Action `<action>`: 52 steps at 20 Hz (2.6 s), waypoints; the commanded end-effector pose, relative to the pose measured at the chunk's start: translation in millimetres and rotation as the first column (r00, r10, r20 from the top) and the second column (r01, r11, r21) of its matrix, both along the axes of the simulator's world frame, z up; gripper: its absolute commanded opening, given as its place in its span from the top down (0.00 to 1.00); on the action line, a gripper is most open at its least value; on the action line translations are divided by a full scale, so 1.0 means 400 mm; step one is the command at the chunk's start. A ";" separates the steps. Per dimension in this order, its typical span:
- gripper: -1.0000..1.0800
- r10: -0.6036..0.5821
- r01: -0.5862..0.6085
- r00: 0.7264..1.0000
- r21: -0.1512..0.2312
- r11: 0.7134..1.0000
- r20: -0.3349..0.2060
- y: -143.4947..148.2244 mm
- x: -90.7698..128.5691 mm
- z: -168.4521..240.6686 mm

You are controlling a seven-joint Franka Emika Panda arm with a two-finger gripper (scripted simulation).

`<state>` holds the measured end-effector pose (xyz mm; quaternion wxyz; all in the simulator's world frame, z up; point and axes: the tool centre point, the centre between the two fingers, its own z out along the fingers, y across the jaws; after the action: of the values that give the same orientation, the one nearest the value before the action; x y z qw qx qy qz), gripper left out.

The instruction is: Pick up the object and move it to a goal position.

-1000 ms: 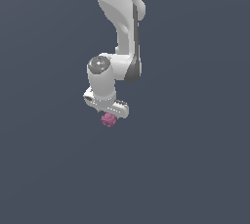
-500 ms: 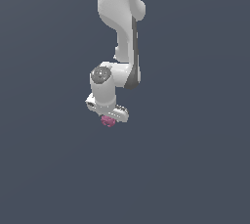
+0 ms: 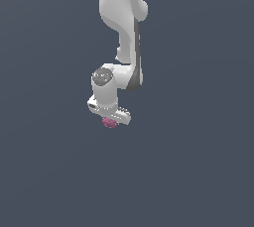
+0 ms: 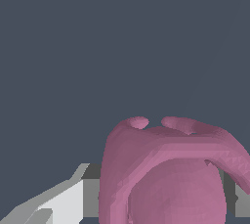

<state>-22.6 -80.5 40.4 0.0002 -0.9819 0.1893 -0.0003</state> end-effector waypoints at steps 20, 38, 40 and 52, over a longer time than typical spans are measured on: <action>1.00 -0.001 0.001 1.000 0.000 1.000 -0.001 -0.009 0.043 0.220; 1.00 -0.001 0.001 1.000 -0.001 1.000 -0.001 -0.029 0.145 0.688; 1.00 -0.001 0.001 1.000 -0.001 1.000 -0.001 -0.030 0.156 0.732; 1.00 0.000 0.000 1.000 -0.001 1.000 -0.001 -0.039 0.208 0.932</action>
<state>58.5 -95.7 404.6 -0.0003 -0.9819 0.1894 -0.0004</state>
